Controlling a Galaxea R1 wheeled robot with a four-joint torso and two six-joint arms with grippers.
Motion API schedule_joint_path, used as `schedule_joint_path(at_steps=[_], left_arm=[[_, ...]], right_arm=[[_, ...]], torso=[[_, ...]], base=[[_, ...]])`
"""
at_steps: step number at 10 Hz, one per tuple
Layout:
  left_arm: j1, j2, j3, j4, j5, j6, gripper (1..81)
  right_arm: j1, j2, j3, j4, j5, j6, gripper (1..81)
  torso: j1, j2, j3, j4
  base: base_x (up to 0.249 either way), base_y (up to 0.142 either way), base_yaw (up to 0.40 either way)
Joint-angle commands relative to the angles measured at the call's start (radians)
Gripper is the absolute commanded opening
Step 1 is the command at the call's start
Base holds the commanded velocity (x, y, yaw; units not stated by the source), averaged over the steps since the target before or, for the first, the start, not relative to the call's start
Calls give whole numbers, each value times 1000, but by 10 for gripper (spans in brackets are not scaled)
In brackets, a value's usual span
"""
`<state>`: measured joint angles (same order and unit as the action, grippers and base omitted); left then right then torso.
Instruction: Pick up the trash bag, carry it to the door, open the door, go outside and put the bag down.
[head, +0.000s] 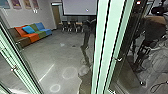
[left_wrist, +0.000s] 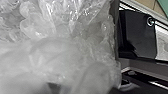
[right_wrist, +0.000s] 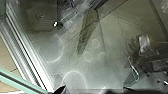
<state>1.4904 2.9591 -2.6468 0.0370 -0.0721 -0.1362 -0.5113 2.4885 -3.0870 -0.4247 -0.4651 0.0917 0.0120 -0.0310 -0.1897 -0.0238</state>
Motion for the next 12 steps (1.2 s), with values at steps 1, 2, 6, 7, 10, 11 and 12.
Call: schedule_joint_path(at_steps=[1,2,6,7,10,11,12], left_arm=[[-29,-3,1,-5,60,-3,10],[-28,-3,1,-6,60,-3,10],[-31,3,2,-3,60,-3,10],[-31,2,1,-5,60,-3,10],[-32,3,1,-5,60,-3,10],[-31,0,1,-5,60,-3,10],[-31,0,1,-5,60,-3,10]], right_arm=[[148,66,-161,-103,444,-46,811],[144,86,-189,-105,494,-49,811],[142,80,-199,-106,536,-63,811],[144,81,-208,-106,537,-61,811],[150,45,-206,-103,537,-50,811],[148,28,-205,-100,537,-47,811],[142,11,-202,-98,539,-46,811]], torso=[[0,0,0,0],[0,0,0,0],[0,0,0,0],[0,0,0,0],[0,0,0,0],[1,0,0,0],[1,0,0,0]], base=[[0,0,0],[0,0,0],[0,0,0],[0,0,0],[0,0,0],[0,0,0],[0,0,0]])
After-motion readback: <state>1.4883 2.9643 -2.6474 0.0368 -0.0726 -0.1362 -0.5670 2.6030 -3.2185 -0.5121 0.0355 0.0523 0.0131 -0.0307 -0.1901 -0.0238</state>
